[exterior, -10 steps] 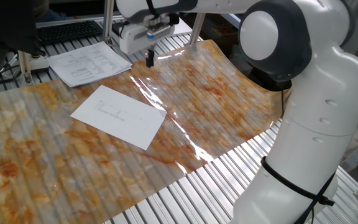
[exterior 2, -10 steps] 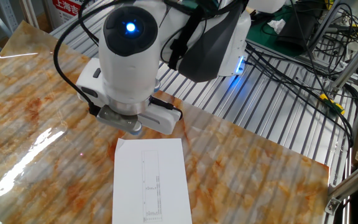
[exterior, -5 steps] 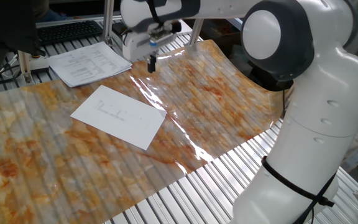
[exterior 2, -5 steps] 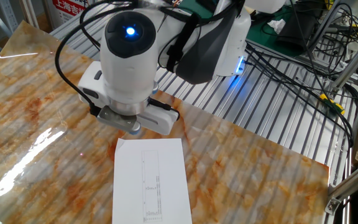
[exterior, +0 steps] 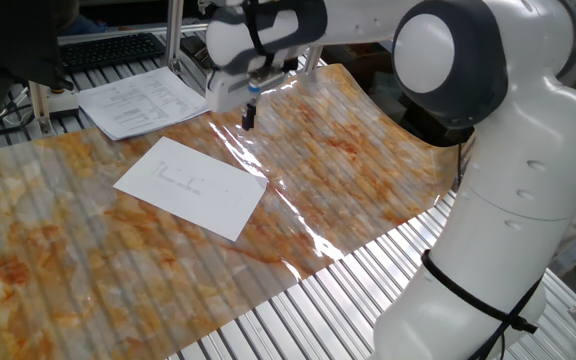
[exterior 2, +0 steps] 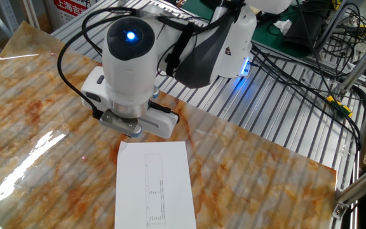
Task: Flip over and spread out the paper that is laid flat on the table
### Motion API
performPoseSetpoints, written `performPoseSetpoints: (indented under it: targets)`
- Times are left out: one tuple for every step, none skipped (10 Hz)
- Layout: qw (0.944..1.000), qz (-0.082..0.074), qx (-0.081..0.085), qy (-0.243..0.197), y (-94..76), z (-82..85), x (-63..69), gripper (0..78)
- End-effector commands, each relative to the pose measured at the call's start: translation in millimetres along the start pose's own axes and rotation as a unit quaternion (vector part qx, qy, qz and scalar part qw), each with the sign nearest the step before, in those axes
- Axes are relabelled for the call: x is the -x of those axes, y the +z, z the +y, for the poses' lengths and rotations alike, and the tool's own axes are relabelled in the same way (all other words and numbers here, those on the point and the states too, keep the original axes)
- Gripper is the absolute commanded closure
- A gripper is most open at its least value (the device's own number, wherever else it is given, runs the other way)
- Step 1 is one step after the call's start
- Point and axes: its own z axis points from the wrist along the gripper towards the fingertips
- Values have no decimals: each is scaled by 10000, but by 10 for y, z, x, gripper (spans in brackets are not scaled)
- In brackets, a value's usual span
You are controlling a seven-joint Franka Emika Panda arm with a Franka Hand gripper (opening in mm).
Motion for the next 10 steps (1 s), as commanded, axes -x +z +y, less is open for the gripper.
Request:
performPoseSetpoints:
  targets:
    - [9999,-145,5,-25,213,-60,-62,765]
    - [9998,-194,0,-36,280,-80,-64,765]
    - [9997,-228,12,-38,321,-91,-66,765]
    - [9996,-294,23,-39,420,-109,-66,765]
    - [9994,-335,29,-39,482,-124,-62,765]
    - [9993,-368,29,-39,539,-149,-55,765]
    - [9993,-374,42,-40,573,-167,-48,765]
    - [9993,-375,47,-41,610,-183,-44,765]
    - [9993,-370,50,-41,642,-184,-45,765]
    - [9993,-379,51,-41,680,-187,-50,765]
